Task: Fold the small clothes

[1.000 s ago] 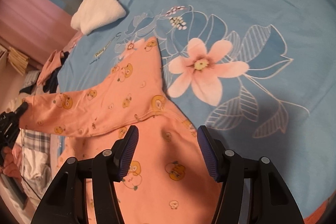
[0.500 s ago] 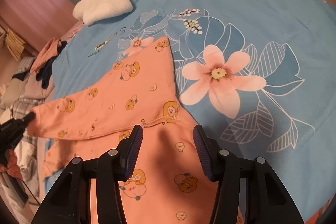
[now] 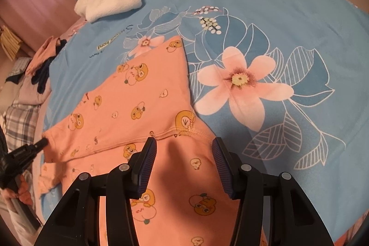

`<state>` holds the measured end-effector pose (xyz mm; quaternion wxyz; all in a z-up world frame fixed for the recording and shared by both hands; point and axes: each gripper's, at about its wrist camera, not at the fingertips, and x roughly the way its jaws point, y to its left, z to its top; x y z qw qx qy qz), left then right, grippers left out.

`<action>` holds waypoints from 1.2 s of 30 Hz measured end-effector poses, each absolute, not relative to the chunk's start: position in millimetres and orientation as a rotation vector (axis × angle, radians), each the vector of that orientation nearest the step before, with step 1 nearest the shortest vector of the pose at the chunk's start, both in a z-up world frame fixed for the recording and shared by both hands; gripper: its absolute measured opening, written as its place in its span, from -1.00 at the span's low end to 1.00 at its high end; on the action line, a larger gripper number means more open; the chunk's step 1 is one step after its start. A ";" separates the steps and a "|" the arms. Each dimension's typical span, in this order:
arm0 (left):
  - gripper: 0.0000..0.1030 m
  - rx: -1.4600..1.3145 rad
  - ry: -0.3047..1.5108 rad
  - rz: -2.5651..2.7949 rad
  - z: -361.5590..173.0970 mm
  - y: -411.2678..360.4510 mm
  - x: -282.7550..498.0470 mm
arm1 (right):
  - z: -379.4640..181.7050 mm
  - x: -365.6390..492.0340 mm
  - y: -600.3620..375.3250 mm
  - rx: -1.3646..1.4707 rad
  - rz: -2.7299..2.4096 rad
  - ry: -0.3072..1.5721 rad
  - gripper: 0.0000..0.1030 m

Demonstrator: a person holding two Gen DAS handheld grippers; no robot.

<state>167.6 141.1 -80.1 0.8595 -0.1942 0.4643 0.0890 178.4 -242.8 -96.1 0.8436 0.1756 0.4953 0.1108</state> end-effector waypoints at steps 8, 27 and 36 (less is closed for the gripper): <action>-0.92 -0.414 1.000 0.202 -93.9 145.8 167.5 | -99.6 178.5 -240.1 0.356 0.228 1.058 0.03; -0.92 -0.425 1.033 0.232 -116.9 160.4 162.7 | -84.8 194.9 -201.4 0.198 0.287 1.028 -0.17; -0.88 -0.449 1.052 0.227 -128.6 164.2 161.4 | -96.5 202.5 -196.1 0.197 0.286 1.081 -0.17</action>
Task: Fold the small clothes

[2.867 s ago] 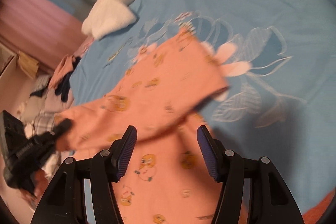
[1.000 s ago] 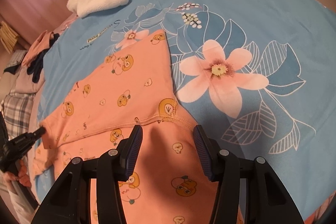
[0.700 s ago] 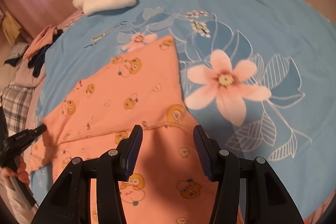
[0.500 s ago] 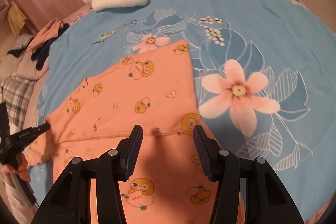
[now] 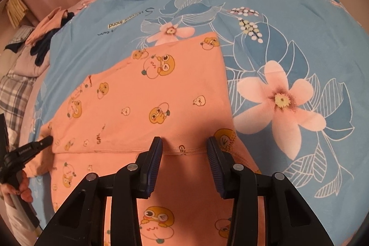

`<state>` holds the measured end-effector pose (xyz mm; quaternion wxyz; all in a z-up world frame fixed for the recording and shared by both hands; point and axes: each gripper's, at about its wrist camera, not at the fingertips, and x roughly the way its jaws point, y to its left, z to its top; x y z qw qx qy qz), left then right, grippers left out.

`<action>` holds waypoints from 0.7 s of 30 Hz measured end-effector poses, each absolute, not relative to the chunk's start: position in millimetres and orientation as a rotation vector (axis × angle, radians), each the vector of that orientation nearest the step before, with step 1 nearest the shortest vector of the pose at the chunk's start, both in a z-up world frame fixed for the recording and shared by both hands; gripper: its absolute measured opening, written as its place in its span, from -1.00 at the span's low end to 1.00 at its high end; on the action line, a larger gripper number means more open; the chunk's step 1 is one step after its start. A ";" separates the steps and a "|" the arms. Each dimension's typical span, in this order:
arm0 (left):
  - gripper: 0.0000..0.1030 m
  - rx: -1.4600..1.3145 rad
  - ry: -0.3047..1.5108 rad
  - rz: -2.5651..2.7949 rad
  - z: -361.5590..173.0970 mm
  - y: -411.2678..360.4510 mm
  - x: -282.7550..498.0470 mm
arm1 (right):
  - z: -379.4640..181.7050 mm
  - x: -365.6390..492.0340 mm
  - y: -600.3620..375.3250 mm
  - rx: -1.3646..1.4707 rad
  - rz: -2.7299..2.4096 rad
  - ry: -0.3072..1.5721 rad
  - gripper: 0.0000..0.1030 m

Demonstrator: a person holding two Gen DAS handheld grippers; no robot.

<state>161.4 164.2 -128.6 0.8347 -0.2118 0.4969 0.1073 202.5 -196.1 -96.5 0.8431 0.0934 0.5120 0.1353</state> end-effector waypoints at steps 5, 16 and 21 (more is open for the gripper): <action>-0.89 -0.436 1.069 0.214 -132.0 163.1 162.5 | -100.2 203.8 -197.3 0.215 0.282 1.100 -0.17; -0.88 -0.466 1.069 0.202 -137.4 166.5 162.3 | -106.4 204.7 -194.3 0.184 0.278 1.104 -0.17; -0.88 -0.512 1.056 0.190 -139.4 169.1 160.5 | -106.7 204.6 -193.8 0.170 0.279 1.103 -0.16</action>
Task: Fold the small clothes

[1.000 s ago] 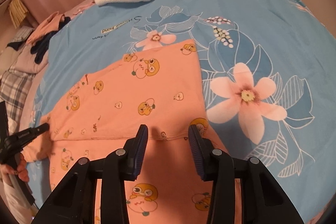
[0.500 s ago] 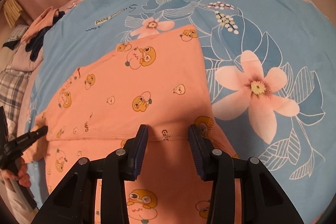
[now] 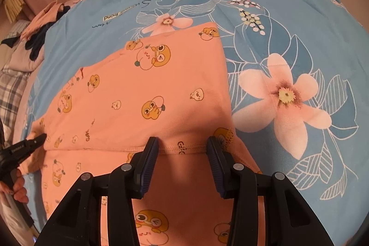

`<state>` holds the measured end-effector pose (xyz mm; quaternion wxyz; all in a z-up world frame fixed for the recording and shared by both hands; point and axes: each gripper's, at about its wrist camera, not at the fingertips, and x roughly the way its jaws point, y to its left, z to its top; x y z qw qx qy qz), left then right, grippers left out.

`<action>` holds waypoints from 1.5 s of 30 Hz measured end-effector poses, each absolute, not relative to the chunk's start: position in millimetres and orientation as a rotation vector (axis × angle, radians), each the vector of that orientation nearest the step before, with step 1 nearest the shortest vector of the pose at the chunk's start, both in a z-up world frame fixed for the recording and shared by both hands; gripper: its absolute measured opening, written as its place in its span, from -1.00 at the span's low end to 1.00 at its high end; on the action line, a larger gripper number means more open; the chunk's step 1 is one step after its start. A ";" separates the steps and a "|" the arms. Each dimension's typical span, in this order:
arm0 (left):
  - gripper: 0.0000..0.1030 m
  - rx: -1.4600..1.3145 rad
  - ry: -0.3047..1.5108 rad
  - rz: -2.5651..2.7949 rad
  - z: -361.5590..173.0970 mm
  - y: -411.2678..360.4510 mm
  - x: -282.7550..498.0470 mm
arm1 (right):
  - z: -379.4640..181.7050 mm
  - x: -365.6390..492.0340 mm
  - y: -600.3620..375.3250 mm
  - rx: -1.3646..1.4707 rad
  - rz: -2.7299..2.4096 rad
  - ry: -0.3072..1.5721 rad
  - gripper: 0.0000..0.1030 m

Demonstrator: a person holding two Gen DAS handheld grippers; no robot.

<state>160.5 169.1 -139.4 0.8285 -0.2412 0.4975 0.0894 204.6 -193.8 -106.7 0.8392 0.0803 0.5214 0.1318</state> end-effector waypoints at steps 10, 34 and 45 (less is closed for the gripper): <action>-0.87 -0.576 1.022 0.219 -133.9 172.2 149.5 | -108.5 202.4 -187.7 0.147 0.276 1.075 0.00; 0.99 -0.626 0.625 0.266 -21.0 149.2 -6.4 | -9.0 132.7 -174.4 0.113 0.405 0.781 0.96; 0.99 -0.715 0.703 0.364 -64.8 174.3 -41.8 | -40.9 98.6 -168.8 0.110 0.434 0.861 0.96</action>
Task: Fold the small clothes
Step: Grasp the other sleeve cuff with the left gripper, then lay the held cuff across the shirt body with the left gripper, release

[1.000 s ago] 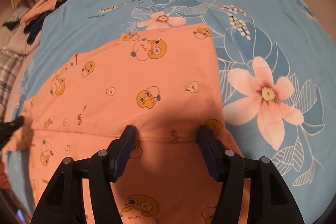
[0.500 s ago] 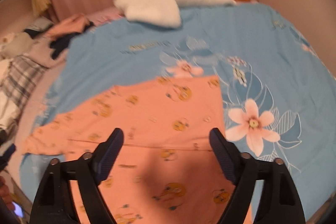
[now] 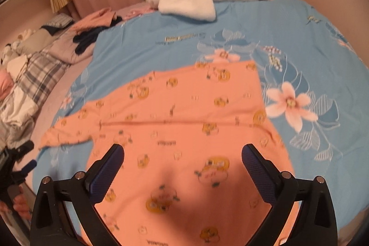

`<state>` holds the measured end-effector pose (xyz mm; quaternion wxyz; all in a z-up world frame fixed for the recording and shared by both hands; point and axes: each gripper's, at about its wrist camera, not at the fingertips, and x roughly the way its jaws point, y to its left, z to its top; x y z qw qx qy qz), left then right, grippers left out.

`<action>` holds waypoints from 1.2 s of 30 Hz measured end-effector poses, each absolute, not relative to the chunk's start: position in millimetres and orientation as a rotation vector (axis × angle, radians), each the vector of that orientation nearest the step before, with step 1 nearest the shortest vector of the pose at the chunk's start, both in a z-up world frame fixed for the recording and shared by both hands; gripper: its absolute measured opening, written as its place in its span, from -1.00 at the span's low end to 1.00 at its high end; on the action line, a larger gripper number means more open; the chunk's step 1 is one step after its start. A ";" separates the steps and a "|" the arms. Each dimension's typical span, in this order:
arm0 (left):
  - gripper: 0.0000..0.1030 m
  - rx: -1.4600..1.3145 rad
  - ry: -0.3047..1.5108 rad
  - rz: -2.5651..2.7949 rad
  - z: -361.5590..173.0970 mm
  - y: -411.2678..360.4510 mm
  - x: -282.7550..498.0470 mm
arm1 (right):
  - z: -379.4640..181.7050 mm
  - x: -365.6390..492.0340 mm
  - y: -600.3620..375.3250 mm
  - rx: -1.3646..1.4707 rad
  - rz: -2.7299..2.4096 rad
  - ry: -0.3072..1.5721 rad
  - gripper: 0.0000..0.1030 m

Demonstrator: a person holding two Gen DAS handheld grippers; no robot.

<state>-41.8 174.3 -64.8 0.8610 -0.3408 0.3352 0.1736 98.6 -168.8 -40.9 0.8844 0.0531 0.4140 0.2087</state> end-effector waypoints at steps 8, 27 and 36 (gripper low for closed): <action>0.97 -0.827 0.710 0.422 -92.3 208.3 -56.1 | -53.9 82.8 -175.7 0.124 0.393 0.902 0.96; 0.37 -1.109 0.532 0.652 -132.6 341.1 -72.4 | -57.7 85.4 -167.6 0.116 0.333 0.921 0.96; -0.93 -1.147 0.538 0.675 -138.3 354.6 -56.7 | -58.9 93.8 -149.9 0.085 0.378 0.956 0.96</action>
